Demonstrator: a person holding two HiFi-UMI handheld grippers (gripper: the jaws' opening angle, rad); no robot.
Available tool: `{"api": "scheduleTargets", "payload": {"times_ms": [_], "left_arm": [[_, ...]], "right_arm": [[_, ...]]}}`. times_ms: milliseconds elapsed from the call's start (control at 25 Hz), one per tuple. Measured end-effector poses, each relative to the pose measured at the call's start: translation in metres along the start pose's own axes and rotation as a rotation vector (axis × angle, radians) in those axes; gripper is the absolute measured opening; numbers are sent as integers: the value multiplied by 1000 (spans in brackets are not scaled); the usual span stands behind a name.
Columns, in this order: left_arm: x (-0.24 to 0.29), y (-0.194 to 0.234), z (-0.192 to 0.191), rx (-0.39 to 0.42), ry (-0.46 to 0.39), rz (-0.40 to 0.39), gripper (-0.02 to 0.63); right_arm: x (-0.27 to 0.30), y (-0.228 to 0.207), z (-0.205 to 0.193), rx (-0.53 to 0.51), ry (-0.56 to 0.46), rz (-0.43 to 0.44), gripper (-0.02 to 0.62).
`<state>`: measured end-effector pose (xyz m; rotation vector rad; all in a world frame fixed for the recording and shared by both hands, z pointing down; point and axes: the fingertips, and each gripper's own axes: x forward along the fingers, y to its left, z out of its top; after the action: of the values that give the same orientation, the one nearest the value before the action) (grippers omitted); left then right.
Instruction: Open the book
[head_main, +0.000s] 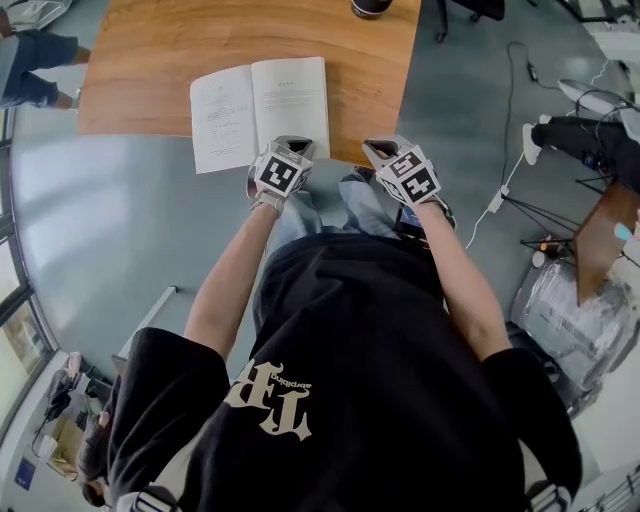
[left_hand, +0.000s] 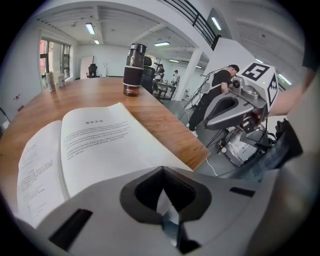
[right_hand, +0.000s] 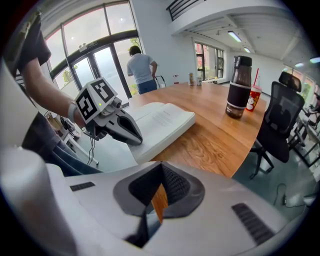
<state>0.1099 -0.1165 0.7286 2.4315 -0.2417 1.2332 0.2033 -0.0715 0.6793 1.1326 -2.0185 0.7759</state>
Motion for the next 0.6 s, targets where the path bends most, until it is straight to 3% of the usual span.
{"api": "scheduleTargets", "payload": {"times_ms": [600], "left_arm": [[-19, 26, -12, 1, 4, 64, 5]], "right_arm": [[10, 14, 9, -43, 4, 31, -14]]}}
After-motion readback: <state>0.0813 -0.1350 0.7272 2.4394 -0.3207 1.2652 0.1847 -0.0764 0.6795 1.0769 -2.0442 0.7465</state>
